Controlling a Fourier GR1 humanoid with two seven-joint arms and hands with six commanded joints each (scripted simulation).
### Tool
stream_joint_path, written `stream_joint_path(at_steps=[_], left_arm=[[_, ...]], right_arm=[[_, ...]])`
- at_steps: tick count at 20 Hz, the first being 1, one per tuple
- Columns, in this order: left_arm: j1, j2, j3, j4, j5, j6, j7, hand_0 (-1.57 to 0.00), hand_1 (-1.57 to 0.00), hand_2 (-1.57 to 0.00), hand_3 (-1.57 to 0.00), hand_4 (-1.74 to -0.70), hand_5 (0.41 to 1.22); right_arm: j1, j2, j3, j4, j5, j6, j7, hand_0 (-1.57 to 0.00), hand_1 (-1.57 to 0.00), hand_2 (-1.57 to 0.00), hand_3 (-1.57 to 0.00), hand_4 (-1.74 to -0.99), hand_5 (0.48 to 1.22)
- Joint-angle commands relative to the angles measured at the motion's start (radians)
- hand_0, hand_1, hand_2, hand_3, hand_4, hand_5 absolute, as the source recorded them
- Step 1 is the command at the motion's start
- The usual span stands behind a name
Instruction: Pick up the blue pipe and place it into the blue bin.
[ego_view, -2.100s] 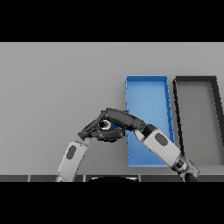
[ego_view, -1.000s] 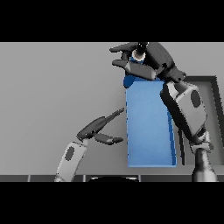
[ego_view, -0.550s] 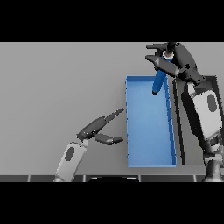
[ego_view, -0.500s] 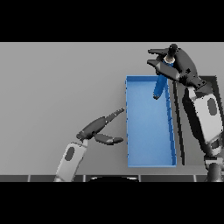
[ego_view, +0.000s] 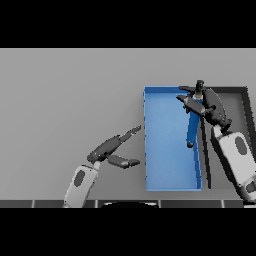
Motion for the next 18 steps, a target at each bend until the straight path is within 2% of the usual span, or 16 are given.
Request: stream_joint_path(at_steps=[1,2,5,6,7,9,11,12,14,16,17,18], left_arm=[[-0.008,0.003,0.0,-0.001,-0.005,0.001,0.005,0.0,0.0,0.0,0.0,-0.89,0.422],[0.0,0.002,-0.002,-0.01,-0.002,-0.001,0.009,0.0,0.0,0.0,0.0,-0.89,0.42],[0.008,0.011,-0.004,-0.023,-0.004,-0.002,0.003,0.0,0.0,0.0,0.0,-0.88,0.421],[-0.007,0.004,-0.003,-0.013,-0.007,0.002,0.016,0.0,0.0,0.0,0.0,-0.88,0.421],[-0.003,0.001,-0.007,-0.015,-0.008,0.004,0.014,0.0,0.0,0.0,0.0,-0.88,0.421],[-0.001,0.005,-0.003,-0.017,0.0,-0.004,0.015,0.0,0.0,0.0,0.0,-0.88,0.422],[0.002,0.003,-0.006,-0.013,-0.006,0.0,0.013,0.0,0.0,0.0,0.0,-0.88,0.427],[0.006,0.006,-0.006,-0.013,-0.008,0.0,0.008,0.0,0.0,0.0,0.0,-0.88,0.428],[0.005,-0.001,-0.003,-0.009,-0.006,0.006,0.013,0.0,0.0,0.0,0.0,-0.88,0.429],[0.007,0.001,-0.002,-0.02,0.001,0.002,0.017,0.0,0.0,0.0,0.0,-0.89,0.428],[0.016,0.001,-0.008,-0.017,-0.007,0.004,0.009,0.0,0.0,0.0,0.0,-0.89,0.428],[0.018,0.0,-0.012,-0.018,-0.009,0.005,0.007,0.0,0.0,0.0,0.0,-0.89,0.426]], right_arm=[[0.005,-0.005,0.014,-0.003,0.009,-0.027,0.022,-1.57,-1.57,-1.57,-1.52,-1.741,1.221],[0.007,-0.005,0.033,0.013,0.021,-0.044,0.022,-1.57,-1.57,-1.57,-1.26,-1.741,1.221],[0.034,-0.064,0.149,0.043,0.018,-0.109,0.022,-1.57,-1.57,-1.57,-0.91,-1.741,1.221],[0.028,-0.089,0.193,0.066,-0.001,-0.145,0.022,-1.57,-1.55,-1.57,-0.85,-1.741,1.221],[0.01,-0.118,0.238,0.097,-0.038,-0.174,0.022,-1.46,-1.34,-1.34,-0.79,-1.678,1.221],[-0.037,-0.162,0.34,0.141,-0.102,-0.214,0.023,-0.94,-0.85,-0.86,-0.5,-1.503,1.221],[-0.1,-0.224,0.453,0.175,-0.163,-0.189,0.023,-0.6,-0.55,-0.55,-0.32,-1.337,1.221],[-0.128,-0.253,0.508,0.179,-0.189,-0.167,0.023,-0.48,-0.44,-0.44,-0.26,-1.275,1.186],[-0.192,-0.265,0.593,0.185,-0.165,-0.118,0.013,-0.31,-0.28,-0.28,-0.16,-1.175,1.084],[-0.217,-0.273,0.637,0.196,-0.136,-0.079,0.006,-0.2,-0.18,-0.18,-0.1,-1.11,0.979],[-0.213,-0.284,0.647,0.19,-0.143,-0.074,0.023,-0.16,-0.14,-0.14,-0.08,-1.083,0.934],[-0.216,-0.29,0.664,0.193,-0.15,-0.074,0.023,-0.12,-0.11,-0.11,-0.07,-1.078,0.898]])
